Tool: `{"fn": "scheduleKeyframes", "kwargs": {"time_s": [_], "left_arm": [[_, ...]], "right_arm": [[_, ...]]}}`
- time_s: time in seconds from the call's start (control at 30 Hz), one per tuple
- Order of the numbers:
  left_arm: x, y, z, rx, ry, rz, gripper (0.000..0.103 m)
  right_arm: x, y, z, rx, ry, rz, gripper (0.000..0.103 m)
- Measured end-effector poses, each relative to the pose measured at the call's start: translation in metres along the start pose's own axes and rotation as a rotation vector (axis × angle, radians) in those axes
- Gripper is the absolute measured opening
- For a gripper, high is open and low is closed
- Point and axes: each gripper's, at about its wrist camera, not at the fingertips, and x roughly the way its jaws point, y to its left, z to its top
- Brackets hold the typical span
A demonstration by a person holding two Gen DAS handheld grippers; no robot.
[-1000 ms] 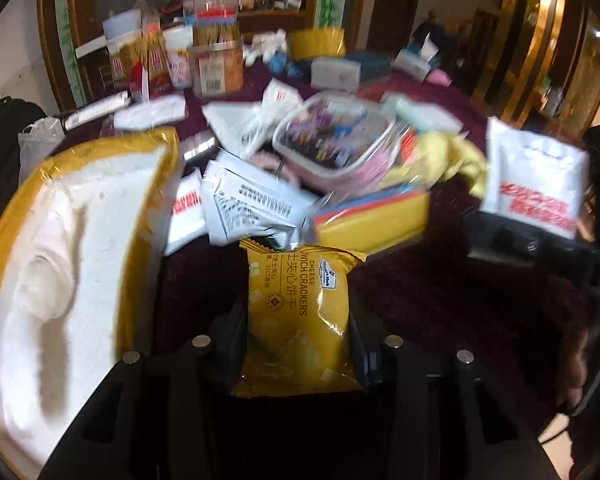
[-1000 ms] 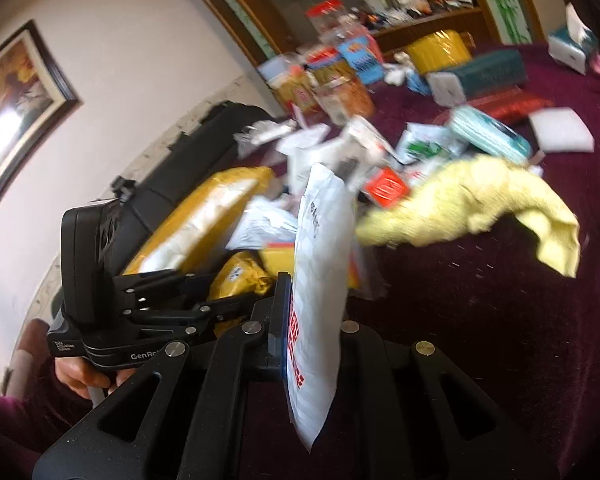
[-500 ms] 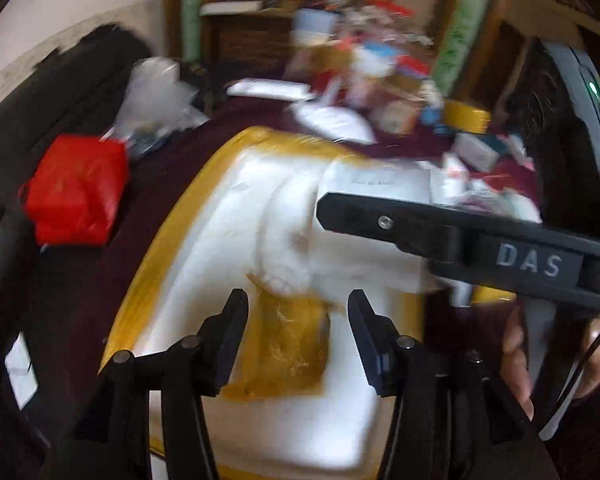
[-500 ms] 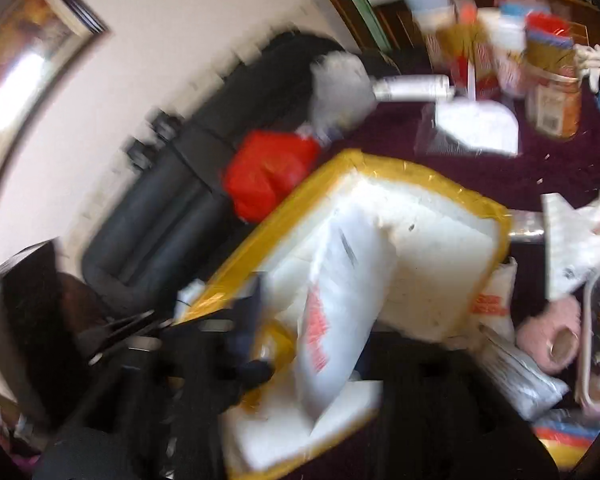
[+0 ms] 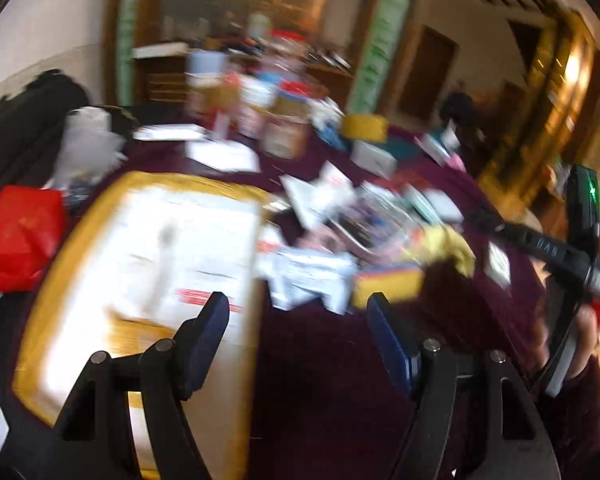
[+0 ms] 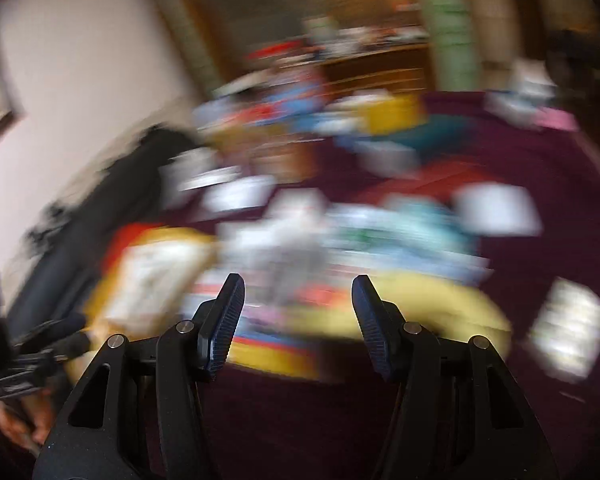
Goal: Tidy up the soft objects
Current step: 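Grasp the lemon-print tissue pack with the right tool while the left tool grasps the yellow towel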
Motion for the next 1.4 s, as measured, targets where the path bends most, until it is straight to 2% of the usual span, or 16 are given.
{"fn": "scheduleKeyframes", "kwargs": {"time_s": [0.1, 0.17, 0.27, 0.43, 0.53, 0.67, 0.73, 0.8, 0.83, 0.87, 0.9, 1.07, 1.13, 1.23, 1.33, 1.4], "left_arm": [[0.025, -0.026, -0.005, 0.019, 0.061, -0.003, 0.072], [0.035, -0.036, -0.009, 0.015, 0.097, -0.008, 0.072], [0.042, -0.050, -0.007, 0.016, 0.131, -0.003, 0.072], [0.039, -0.080, 0.006, 0.071, 0.129, 0.026, 0.072], [0.050, -0.108, 0.020, 0.167, 0.119, 0.042, 0.072], [0.082, -0.153, 0.042, 0.357, 0.120, 0.043, 0.072], [0.098, -0.174, 0.054, 0.480, 0.104, 0.033, 0.072], [0.111, -0.189, 0.059, 0.604, 0.094, 0.036, 0.072], [0.121, -0.199, 0.061, 0.694, 0.098, 0.058, 0.072], [0.128, -0.205, 0.060, 0.749, 0.113, 0.059, 0.072], [0.135, -0.210, 0.059, 0.805, 0.127, 0.064, 0.072], [0.167, -0.225, 0.042, 1.025, 0.208, 0.061, 0.072], [0.178, -0.228, 0.035, 1.079, 0.241, 0.058, 0.072], [0.194, -0.229, 0.032, 1.077, 0.295, 0.048, 0.072], [0.205, -0.222, 0.041, 0.989, 0.321, -0.018, 0.071], [0.208, -0.216, 0.046, 0.917, 0.344, -0.067, 0.061]], "right_arm": [[-0.030, -0.079, -0.010, 0.132, -0.020, -0.249, 0.057], [-0.033, -0.122, -0.012, 0.231, 0.029, -0.369, 0.057], [-0.026, -0.155, -0.011, 0.346, 0.064, -0.385, 0.057], [0.014, -0.163, 0.001, 0.363, 0.161, -0.538, 0.057], [0.015, -0.174, 0.000, 0.398, 0.099, -0.526, 0.059], [0.019, -0.178, -0.002, 0.347, 0.068, -0.496, 0.063], [0.022, -0.174, -0.007, 0.333, 0.075, -0.413, 0.062], [0.025, -0.169, -0.009, 0.309, 0.075, -0.346, 0.056], [0.026, -0.168, -0.007, 0.317, 0.080, -0.256, 0.054], [0.028, -0.169, -0.005, 0.335, 0.089, -0.166, 0.046], [0.031, -0.170, -0.003, 0.340, 0.105, -0.136, 0.042], [0.032, -0.168, 0.002, 0.287, 0.102, -0.188, 0.032], [0.030, -0.172, 0.003, 0.310, 0.098, -0.174, 0.030], [0.027, -0.173, -0.011, 0.339, 0.093, -0.147, 0.029], [0.027, -0.172, -0.018, 0.343, 0.098, -0.127, 0.030], [0.028, -0.176, -0.019, 0.350, 0.099, -0.099, 0.030]]}}
